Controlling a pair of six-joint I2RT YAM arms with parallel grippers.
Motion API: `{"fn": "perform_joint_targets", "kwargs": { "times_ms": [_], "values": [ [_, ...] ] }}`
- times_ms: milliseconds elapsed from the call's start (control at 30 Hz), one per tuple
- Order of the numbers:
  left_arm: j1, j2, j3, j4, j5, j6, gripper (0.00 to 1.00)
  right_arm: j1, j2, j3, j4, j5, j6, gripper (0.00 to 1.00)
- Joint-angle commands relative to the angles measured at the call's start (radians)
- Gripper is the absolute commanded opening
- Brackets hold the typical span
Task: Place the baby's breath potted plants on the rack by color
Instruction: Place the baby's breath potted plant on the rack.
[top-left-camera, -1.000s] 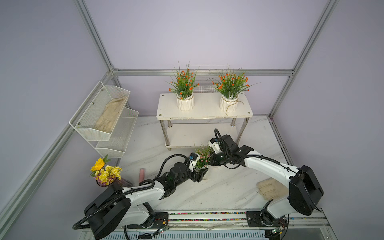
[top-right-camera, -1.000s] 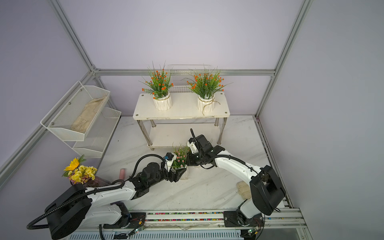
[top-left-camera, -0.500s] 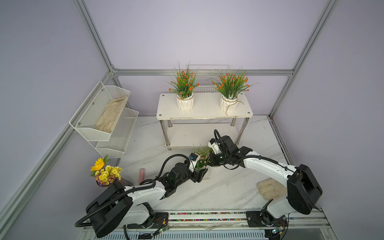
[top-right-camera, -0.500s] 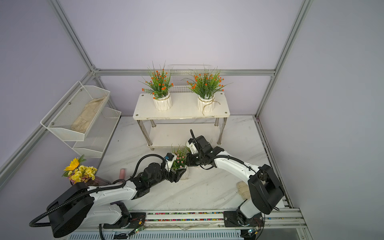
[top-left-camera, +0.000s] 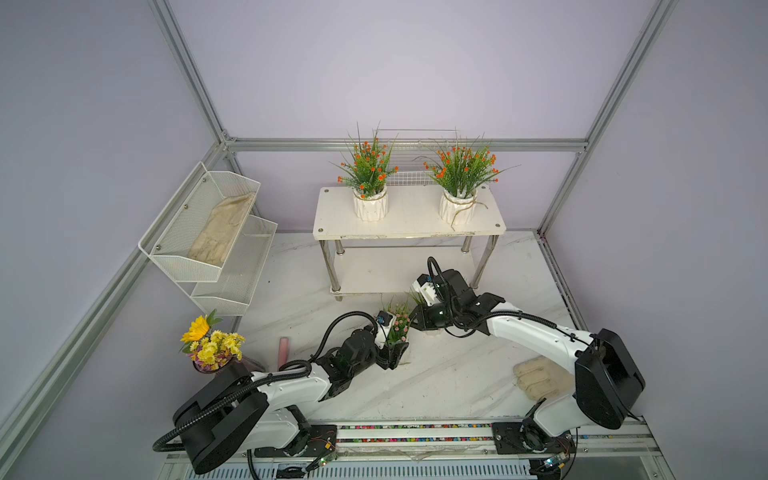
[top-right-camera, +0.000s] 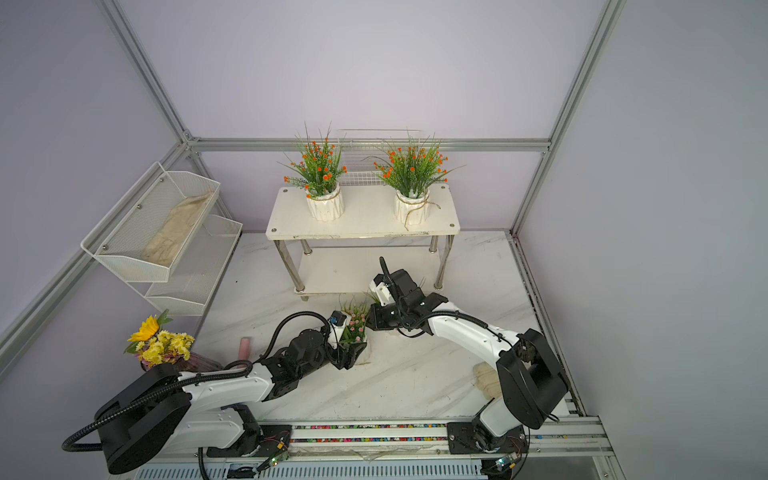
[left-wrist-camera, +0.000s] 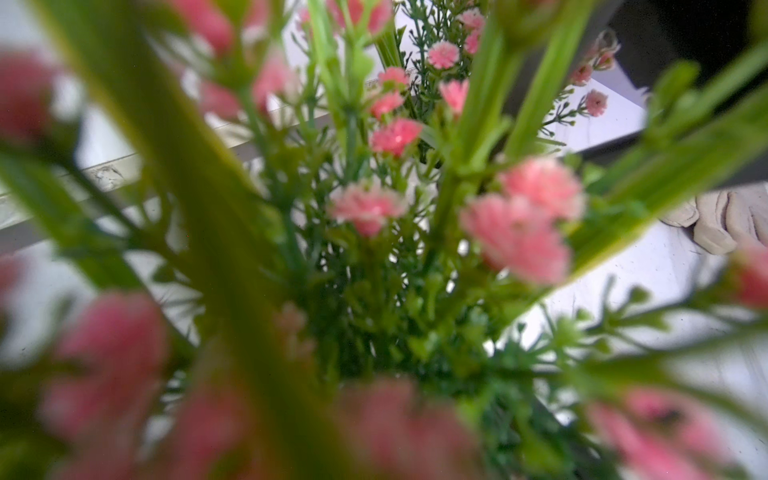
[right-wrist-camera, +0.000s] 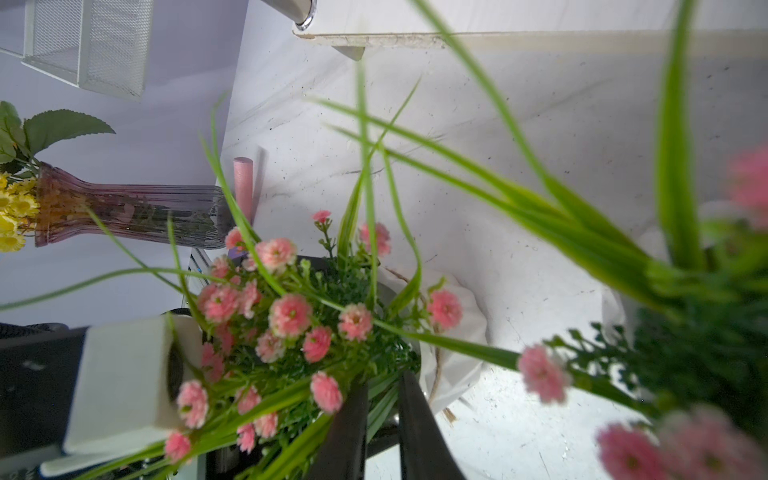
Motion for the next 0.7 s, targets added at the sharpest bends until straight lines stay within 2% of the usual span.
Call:
{"fn": "perform_joint_targets", "kwargs": {
  "times_ms": [0, 333, 667],
  "values": [
    [0.004, -0.049, -0.008, -0.03, -0.045, -0.029, 0.4, 0.005, -0.062, 0.059, -0.001, 0.009, 0.018, 0.19],
    [0.004, -0.213, 0.032, -0.168, -0.136, -0.01, 0.38, 0.004, -0.19, 0.087, -0.049, 0.049, 0.013, 0.22],
    [0.004, -0.152, 0.16, -0.221, -0.293, -0.024, 0.33, 0.002, -0.299, 0.088, -0.095, 0.099, 0.007, 0.23]
  ]
}}
